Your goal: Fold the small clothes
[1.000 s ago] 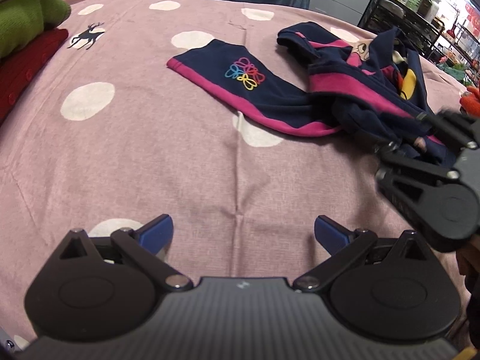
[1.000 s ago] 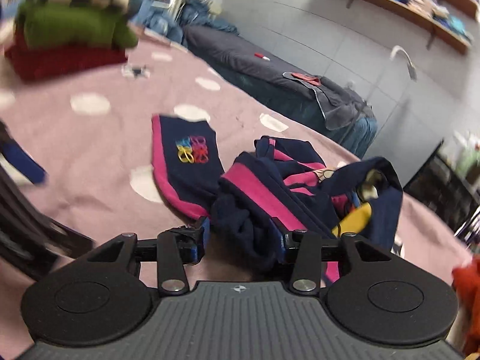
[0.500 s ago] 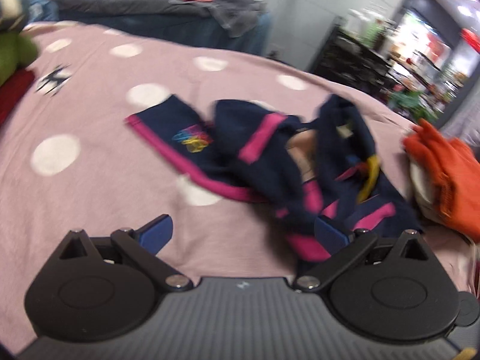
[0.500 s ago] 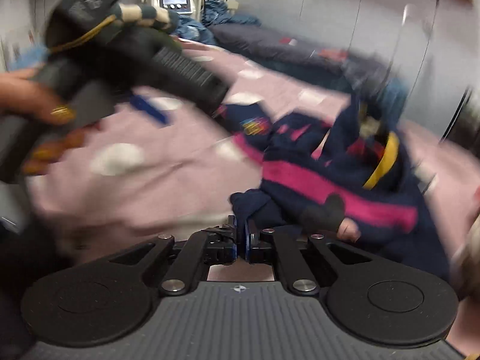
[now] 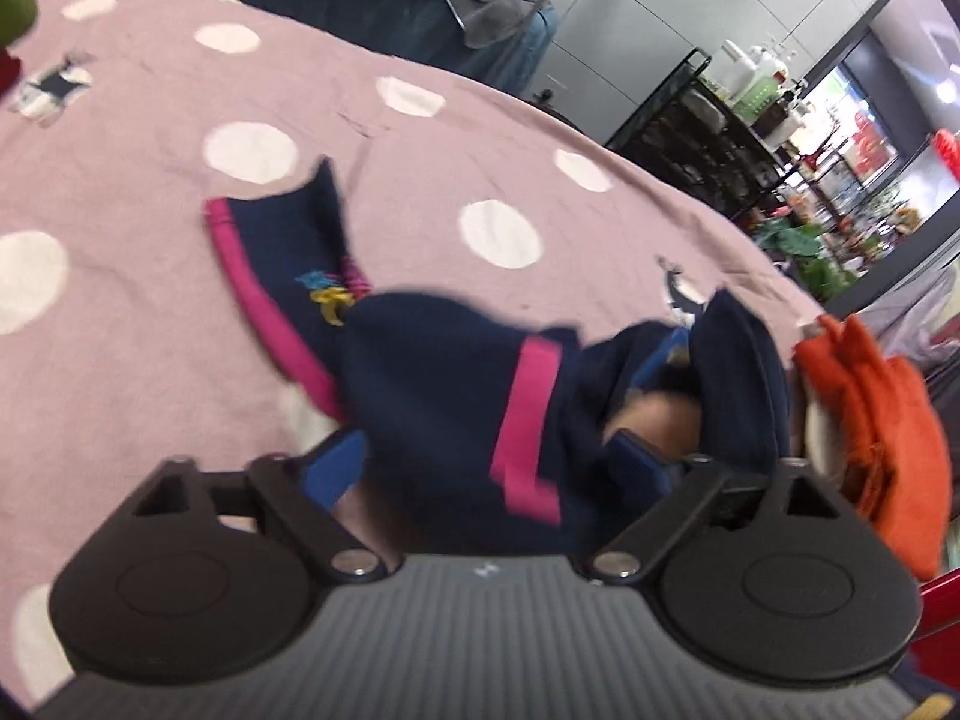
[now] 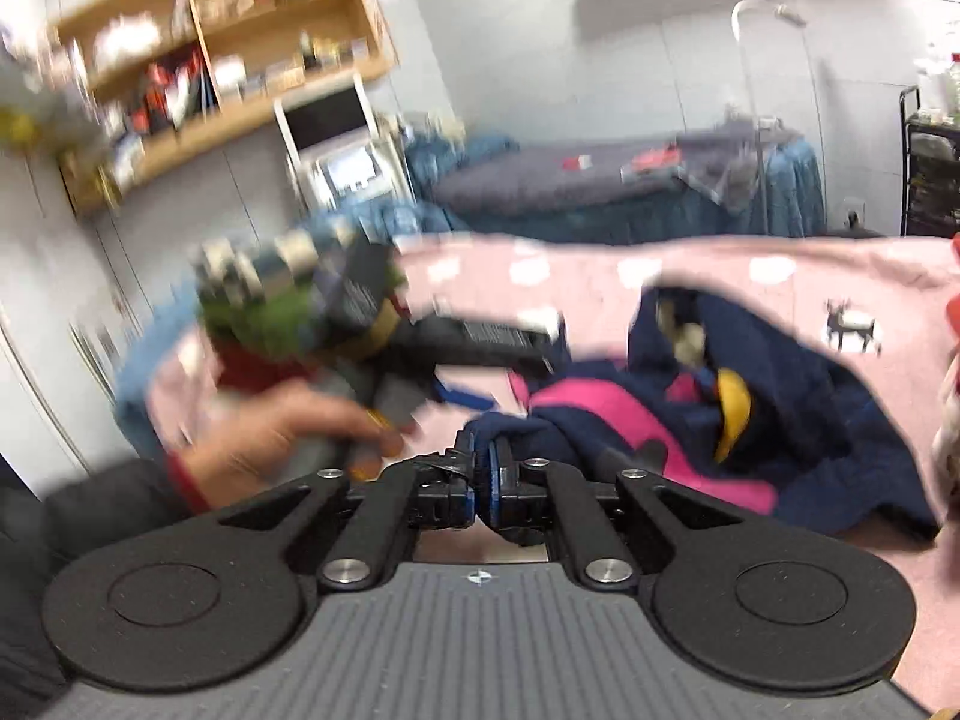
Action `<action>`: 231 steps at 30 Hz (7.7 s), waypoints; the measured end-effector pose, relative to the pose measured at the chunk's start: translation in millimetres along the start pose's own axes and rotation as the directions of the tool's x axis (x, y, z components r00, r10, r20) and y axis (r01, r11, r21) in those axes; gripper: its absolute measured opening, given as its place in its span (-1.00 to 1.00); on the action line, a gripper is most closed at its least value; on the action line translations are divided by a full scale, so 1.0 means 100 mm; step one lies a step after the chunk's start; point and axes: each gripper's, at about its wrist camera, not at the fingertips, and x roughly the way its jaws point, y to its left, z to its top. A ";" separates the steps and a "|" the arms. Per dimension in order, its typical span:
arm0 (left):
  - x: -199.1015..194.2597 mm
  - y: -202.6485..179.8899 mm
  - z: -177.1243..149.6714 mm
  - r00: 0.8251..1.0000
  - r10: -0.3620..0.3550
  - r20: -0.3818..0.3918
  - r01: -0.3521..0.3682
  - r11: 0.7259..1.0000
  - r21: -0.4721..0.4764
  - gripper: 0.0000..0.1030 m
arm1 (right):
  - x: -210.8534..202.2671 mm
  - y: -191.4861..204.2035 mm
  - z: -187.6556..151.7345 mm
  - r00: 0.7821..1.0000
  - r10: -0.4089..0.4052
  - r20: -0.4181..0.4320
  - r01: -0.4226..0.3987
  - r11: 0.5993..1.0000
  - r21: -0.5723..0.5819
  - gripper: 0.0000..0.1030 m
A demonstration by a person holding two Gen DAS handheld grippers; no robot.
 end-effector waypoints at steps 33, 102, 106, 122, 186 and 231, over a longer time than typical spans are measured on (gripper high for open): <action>-0.29 -0.24 -0.44 0.988 0.098 -0.119 -0.062 0.960 0.275 0.76 | 1.13 -0.15 -0.37 0.894 -0.187 -0.407 -0.117 0.779 -0.616 1.00; 0.07 -0.61 -0.70 0.964 0.210 0.162 -0.263 0.683 0.681 0.71 | 0.12 -0.32 0.11 0.974 -0.220 0.046 0.224 0.966 -0.127 -0.82; -0.06 -0.51 -0.50 0.990 0.109 0.085 -0.138 0.809 0.572 0.53 | 0.19 -0.28 0.11 0.965 -0.260 0.034 0.262 0.951 -0.165 -0.81; -0.37 -0.51 -0.45 0.998 -0.051 0.047 0.012 0.799 0.601 -0.71 | 0.24 -0.33 0.06 0.957 -0.291 0.011 0.290 0.947 -0.141 -0.80; 0.27 -0.02 0.46 0.976 0.213 0.048 -0.217 0.919 0.330 0.81 | 1.41 -1.20 0.58 0.897 -0.439 -0.055 0.440 0.898 0.012 1.00; -0.46 0.19 -0.48 0.986 -0.065 -0.151 0.086 0.986 0.140 0.11 | 0.09 -0.69 -0.06 0.923 -0.384 -0.010 0.379 0.906 0.191 -0.91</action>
